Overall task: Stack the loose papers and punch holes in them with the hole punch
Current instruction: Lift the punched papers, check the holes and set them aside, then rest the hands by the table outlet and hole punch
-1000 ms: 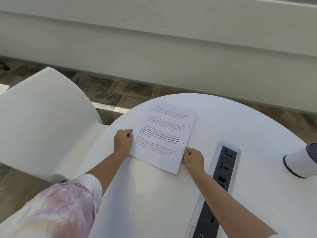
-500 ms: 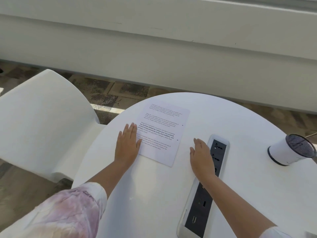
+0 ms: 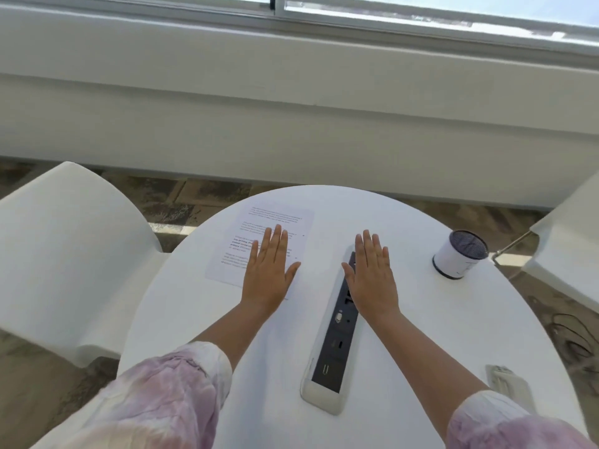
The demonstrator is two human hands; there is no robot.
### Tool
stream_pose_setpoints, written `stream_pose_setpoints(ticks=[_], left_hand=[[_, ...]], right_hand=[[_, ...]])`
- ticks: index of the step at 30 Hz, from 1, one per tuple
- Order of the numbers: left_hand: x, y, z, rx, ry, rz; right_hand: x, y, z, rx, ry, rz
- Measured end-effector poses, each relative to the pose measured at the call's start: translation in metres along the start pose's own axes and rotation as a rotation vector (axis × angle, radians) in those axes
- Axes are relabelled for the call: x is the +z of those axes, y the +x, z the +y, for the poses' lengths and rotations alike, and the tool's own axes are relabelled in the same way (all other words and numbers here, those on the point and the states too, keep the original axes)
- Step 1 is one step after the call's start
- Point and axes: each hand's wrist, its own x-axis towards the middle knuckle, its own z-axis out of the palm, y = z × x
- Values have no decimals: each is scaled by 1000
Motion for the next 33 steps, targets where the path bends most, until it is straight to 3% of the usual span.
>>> stream_pose_setpoints(ticks=[14, 33], left_hand=[[-63, -23, 71, 197, -29, 158], [-46, -66, 135, 329, -135, 68]], right_hand=[[-71, -44, 48, 76, -27, 133], [-75, -130, 119, 133, -58, 123]])
